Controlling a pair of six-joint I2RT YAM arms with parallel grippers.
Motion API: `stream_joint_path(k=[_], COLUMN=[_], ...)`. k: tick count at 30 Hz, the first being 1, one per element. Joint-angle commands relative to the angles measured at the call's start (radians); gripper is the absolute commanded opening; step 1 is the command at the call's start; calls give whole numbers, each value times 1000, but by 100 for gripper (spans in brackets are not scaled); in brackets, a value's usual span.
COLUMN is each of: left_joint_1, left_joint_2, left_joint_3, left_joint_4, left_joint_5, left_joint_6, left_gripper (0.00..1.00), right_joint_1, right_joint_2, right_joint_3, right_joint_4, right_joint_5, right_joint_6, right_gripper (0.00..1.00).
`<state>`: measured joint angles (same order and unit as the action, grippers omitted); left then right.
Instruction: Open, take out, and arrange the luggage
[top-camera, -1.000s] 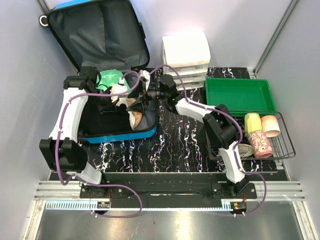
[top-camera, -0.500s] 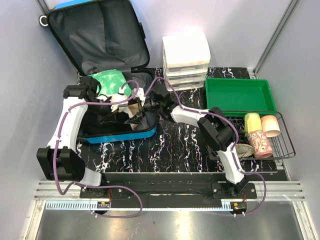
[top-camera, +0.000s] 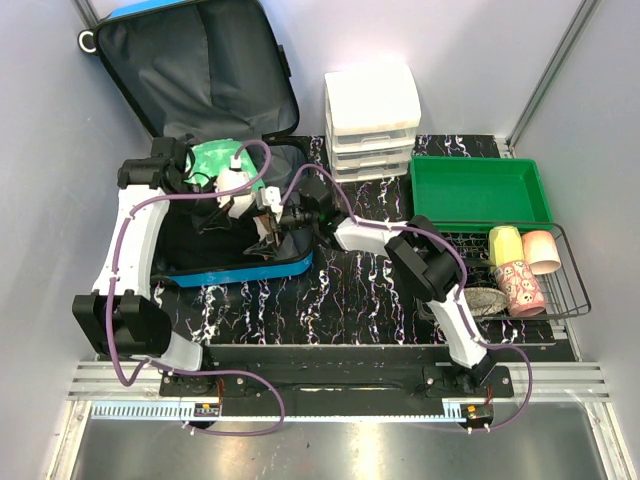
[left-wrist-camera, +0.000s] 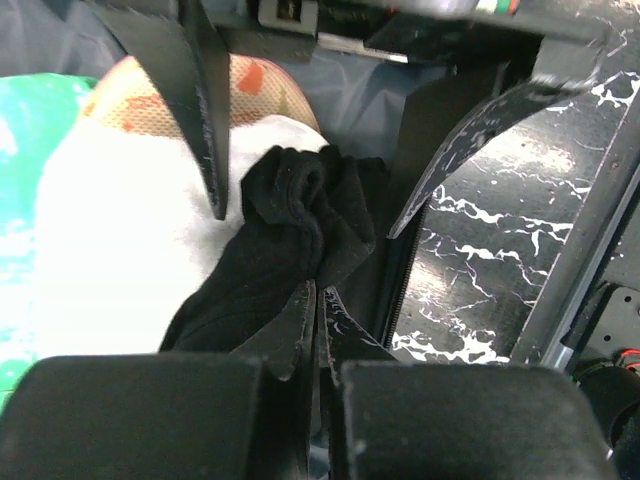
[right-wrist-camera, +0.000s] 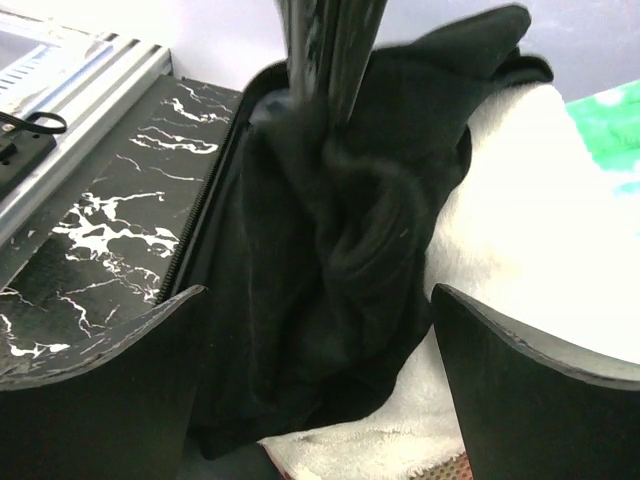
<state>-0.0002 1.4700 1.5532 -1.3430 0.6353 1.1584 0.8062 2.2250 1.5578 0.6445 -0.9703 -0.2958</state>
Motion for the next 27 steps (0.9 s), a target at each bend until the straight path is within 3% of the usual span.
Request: stream_joint_path(k=[1, 5, 11, 15, 16, 19, 20, 24, 26, 27], left_joint_1=[20, 28, 80, 127, 135, 150, 155, 163, 167, 169], left_joint_2=[23, 23, 7, 4, 4, 0, -7, -36, -49, -54], left_joint_3=[90, 96, 77, 74, 76, 84, 87, 84, 85, 85], left_joint_4=[-38, -33, 24, 68, 79, 123, 155, 313, 372, 386], left_joint_5=[67, 70, 90, 139, 142, 156, 150, 13, -41, -54], left_joint_6=[4, -5, -55, -120, -140, -213, -262, -451, -503, -515], left_gripper=[0, 0, 0, 0, 1, 20, 45, 85, 97, 98], right_joint_1=[14, 30, 34, 37, 36, 31, 30, 4, -30, -41], right_joint_2=[47, 87, 136, 139, 134, 107, 99, 30, 12, 10], right_joint_3=[51, 105, 131, 142, 146, 202, 249, 376, 455, 485], right_joint_4=[72, 128, 202, 224, 227, 198, 132, -164, -394, -483], right_joint_5=[71, 114, 180, 194, 221, 275, 291, 355, 331, 309], right_joint_6=[44, 150, 363, 473, 492, 538, 543, 564, 581, 590], right_gripper=[99, 81, 67, 28, 4, 0, 0, 0, 0, 0])
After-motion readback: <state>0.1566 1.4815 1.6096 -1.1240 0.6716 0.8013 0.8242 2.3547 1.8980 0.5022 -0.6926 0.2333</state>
